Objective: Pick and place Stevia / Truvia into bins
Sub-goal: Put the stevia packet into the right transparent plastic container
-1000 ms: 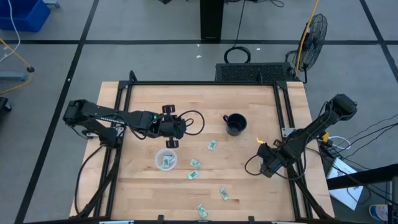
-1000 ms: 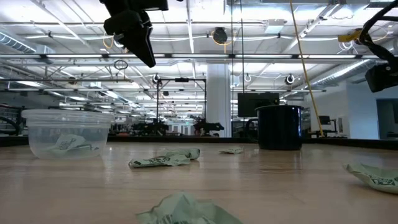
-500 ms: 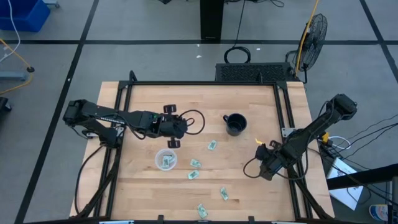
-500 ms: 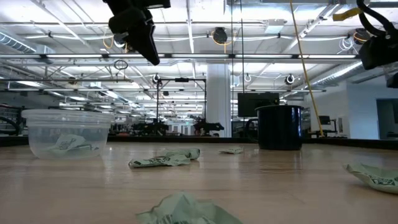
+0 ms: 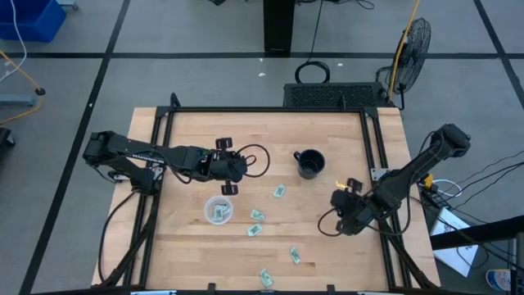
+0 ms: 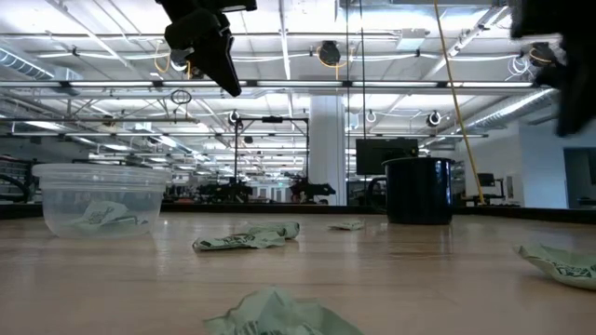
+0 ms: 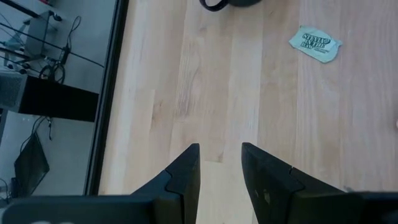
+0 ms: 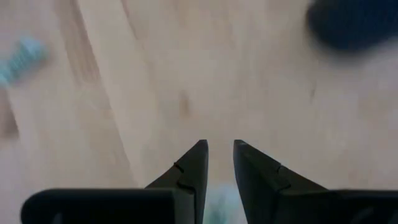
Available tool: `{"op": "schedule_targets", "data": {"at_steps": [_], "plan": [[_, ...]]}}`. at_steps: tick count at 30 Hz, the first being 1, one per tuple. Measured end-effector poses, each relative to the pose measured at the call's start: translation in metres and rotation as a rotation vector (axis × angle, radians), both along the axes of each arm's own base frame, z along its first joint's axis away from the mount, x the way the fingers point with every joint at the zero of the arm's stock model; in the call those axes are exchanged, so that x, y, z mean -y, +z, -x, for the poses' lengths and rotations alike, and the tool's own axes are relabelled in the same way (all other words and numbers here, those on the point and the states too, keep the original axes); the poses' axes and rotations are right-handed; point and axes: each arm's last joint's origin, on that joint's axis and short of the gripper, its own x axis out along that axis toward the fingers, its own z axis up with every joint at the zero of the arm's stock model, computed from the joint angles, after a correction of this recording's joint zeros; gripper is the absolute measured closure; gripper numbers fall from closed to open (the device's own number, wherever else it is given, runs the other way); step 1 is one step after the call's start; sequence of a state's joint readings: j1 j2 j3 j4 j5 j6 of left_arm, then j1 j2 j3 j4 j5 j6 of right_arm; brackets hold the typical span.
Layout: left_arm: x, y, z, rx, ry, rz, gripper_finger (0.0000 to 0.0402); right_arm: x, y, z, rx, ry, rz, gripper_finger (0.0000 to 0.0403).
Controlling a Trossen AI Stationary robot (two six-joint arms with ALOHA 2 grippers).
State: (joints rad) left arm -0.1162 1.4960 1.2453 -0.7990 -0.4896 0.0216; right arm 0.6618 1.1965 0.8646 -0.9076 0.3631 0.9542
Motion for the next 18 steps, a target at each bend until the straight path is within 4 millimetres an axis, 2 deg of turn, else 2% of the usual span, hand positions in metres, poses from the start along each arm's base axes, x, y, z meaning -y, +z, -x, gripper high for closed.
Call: {"op": "schedule_targets", "data": {"at_steps": [5,9,13,18], "plan": [[0.000,0.000,0.000,0.016,0.030,0.020,0.0277,0.001,0.011,-0.025,0.326,0.032,0.208,0.0334],[0.000,0.000,0.000,0.018,0.035,0.023,0.0277,0.009,0.004,-0.045,0.535,-0.031,0.224,0.0334],[0.000,0.000,0.000,0.017,0.035,0.023,0.0277,0.022,-0.019,-0.064,0.603,0.071,0.268,0.0320],[0.001,0.000,0.000,0.017,0.029,0.042,0.0277,0.040,-0.040,-0.083,0.627,0.201,0.274,0.0276]]}}
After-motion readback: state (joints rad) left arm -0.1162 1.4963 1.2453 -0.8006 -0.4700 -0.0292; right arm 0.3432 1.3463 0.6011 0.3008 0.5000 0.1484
